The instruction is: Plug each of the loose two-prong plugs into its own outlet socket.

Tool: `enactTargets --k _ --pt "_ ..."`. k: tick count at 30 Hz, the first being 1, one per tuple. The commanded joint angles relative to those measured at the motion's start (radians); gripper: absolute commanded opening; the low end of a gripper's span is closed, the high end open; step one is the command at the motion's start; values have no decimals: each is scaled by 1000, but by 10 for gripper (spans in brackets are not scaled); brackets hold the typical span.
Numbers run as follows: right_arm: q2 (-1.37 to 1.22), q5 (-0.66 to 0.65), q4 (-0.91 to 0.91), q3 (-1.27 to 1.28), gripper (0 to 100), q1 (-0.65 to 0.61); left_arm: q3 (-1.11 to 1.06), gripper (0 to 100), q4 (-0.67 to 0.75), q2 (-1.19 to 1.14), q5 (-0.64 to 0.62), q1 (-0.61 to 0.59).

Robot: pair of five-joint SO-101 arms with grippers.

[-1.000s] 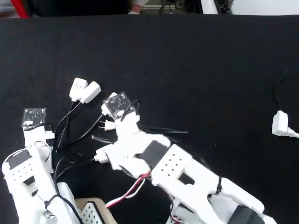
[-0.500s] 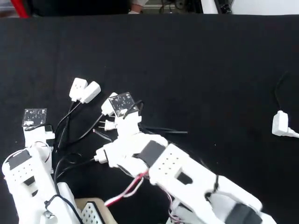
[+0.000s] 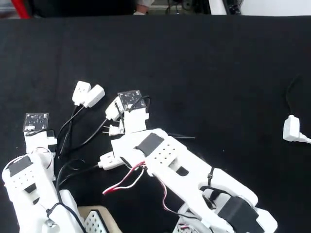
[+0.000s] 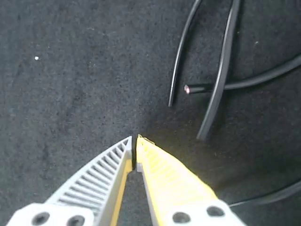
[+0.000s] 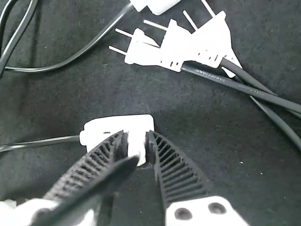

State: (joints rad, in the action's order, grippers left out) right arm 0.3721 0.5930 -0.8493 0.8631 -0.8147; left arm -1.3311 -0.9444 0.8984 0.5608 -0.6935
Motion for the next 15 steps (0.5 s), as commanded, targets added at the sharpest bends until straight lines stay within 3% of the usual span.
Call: enactTargets --k 1,7,15 --pt "-7 9 -9 -25 12 5 -1 30 12 17 5 -2" --pt "-7 8 -8 5 12 -104 -2 30 12 17 5 -2" --pt "-50 -20 -3 7 12 -115 -2 30 12 17 5 -4"
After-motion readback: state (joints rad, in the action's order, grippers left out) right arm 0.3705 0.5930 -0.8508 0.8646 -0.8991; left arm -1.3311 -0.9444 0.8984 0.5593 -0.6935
